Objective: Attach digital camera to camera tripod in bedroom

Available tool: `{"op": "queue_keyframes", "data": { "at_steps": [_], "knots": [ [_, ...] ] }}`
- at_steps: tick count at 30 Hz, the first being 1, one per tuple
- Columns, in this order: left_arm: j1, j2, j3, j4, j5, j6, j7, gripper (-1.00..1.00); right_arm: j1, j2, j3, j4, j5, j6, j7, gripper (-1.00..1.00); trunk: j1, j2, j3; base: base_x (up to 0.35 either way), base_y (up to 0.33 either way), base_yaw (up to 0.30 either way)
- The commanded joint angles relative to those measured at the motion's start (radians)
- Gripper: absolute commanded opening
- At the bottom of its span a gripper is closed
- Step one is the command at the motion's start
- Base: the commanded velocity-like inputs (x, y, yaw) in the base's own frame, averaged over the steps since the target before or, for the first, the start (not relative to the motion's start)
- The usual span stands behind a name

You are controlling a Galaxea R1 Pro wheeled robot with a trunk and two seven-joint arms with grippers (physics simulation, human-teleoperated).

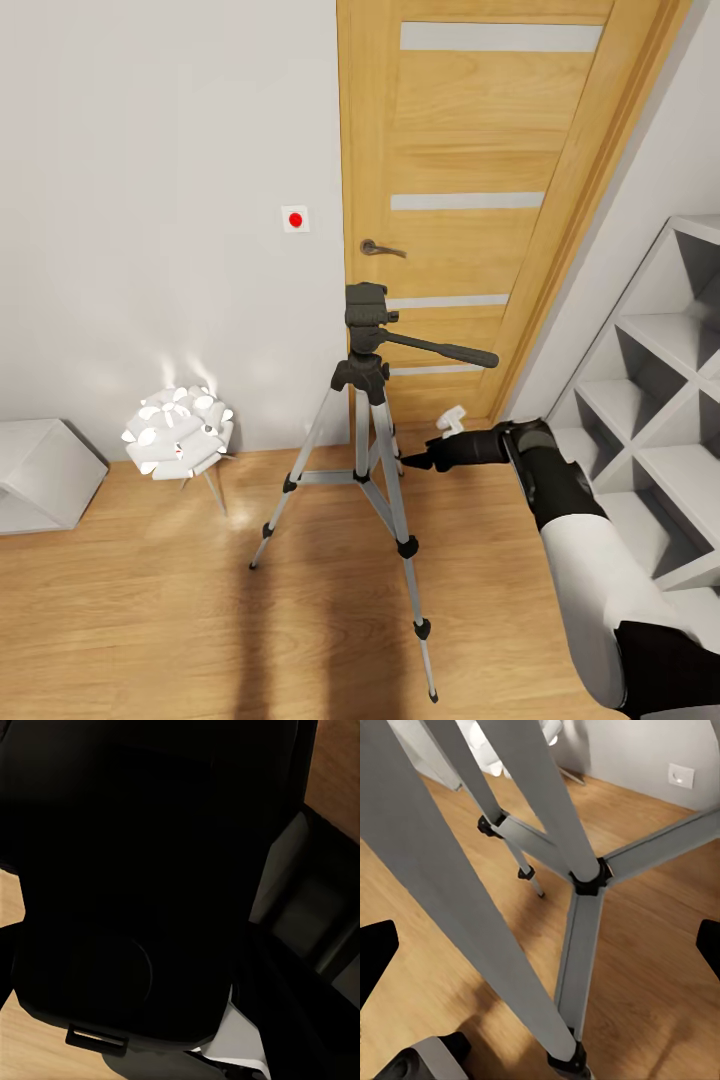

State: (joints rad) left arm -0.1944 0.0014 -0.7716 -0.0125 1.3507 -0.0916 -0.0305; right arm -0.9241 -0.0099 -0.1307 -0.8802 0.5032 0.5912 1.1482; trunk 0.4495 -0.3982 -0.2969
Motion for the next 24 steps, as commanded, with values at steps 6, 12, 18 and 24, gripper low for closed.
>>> {"op": "queue_keyframes", "data": {
  "at_steps": [6,12,18,24],
  "knots": [
    [0.0,0.0,-0.008,0.0,0.01,-0.002,-0.005,-1.0,0.007,0.036,-0.003,0.009,0.006,0.003,0.006,1.0,0.001,-0.002,-0.002,0.0,0.0,0.0],
    [0.0,0.0,-0.008,0.0,0.01,-0.002,-0.005,-1.0,0.012,0.063,-0.004,0.088,0.009,-0.068,-0.046,1.0,0.001,-0.002,-0.002,0.0,0.0,0.0],
    [0.0,0.0,-0.008,0.0,0.01,-0.002,-0.005,-1.0,0.013,0.083,-0.005,0.111,0.008,-0.146,-0.093,1.0,0.001,-0.002,-0.002,0.0,0.0,0.0],
    [0.0,0.0,-0.008,0.0,0.01,-0.002,-0.004,-1.0,0.013,0.08,-0.007,0.105,0.008,-0.152,-0.097,1.0,0.001,-0.002,-0.002,0.0,0.0,0.0]
  ]
}}
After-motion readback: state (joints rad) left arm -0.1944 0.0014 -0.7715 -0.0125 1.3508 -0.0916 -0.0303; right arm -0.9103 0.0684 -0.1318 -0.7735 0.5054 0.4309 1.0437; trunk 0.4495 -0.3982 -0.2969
